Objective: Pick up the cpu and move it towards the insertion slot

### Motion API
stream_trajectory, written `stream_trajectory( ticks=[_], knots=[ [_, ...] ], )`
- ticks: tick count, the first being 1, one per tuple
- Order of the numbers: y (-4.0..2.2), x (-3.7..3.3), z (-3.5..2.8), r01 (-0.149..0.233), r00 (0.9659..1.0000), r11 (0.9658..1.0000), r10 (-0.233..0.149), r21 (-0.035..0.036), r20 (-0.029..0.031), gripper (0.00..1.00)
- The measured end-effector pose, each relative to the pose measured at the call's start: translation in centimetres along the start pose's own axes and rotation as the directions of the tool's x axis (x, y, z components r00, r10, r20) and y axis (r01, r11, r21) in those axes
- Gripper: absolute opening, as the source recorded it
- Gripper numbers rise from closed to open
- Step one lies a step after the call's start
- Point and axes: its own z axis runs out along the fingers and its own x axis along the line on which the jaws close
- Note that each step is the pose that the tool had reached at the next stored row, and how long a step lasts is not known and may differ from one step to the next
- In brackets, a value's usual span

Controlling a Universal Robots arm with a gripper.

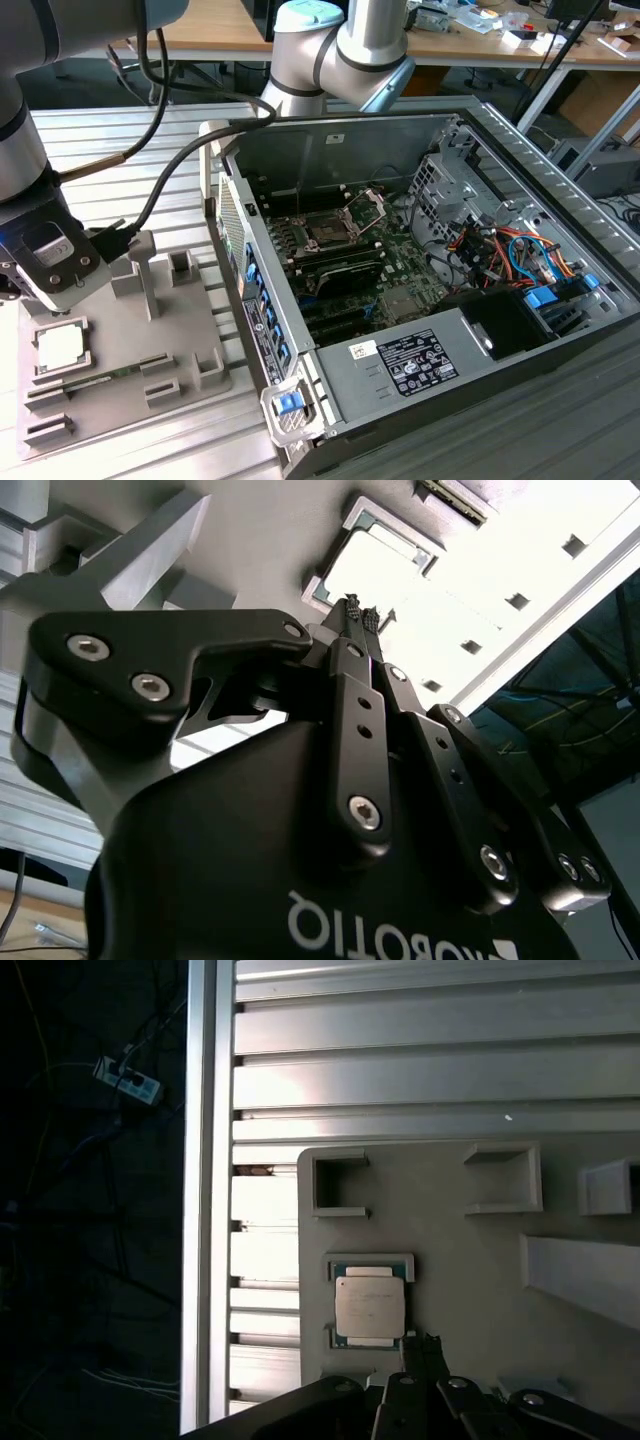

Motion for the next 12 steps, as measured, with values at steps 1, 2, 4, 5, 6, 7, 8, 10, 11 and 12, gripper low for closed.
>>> stream_trajectory(
  ticks=[1, 2, 4, 5, 6, 7, 8, 10, 11, 12],
  knots=[
    [-0.04, 0.00, 0.03, 0.000, 1.0000, 1.0000, 0.000, 0.0000, 0.0000, 0.11],
    [-0.08, 0.01, 0.04, 0.000, 1.0000, 1.0000, 0.000, 0.0001, -0.0001, 0.11],
    [-0.20, 0.01, 0.08, 0.000, 1.0000, 1.0000, 0.000, 0.0001, 0.0000, 0.11],
    [-0.28, 0.02, 0.11, 0.000, 1.0000, 1.0000, 0.000, 0.0000, 0.0001, 0.11],
    [-0.33, 0.04, 0.13, 0.000, 1.0000, 1.0000, 0.000, 0.0000, 0.0000, 0.11],
    [-0.37, 0.06, 0.17, 0.000, 1.0000, 1.0000, 0.000, -0.0001, 0.0001, 0.11],
    [-0.40, 0.09, 0.19, 0.000, 1.0000, 1.0000, 0.000, 0.0001, 0.0000, 0.11],
    [-0.43, 0.22, 0.21, 0.000, 1.0000, 1.0000, 0.000, 0.0001, -0.0001, 0.11],
    [-0.43, 0.28, 0.22, 0.000, 1.0000, 1.0000, 0.000, 0.0001, 0.0000, 0.11],
    [-0.44, 0.34, 0.23, 0.000, 1.0000, 1.0000, 0.000, 0.0000, 0.0000, 0.11]
  ],
)
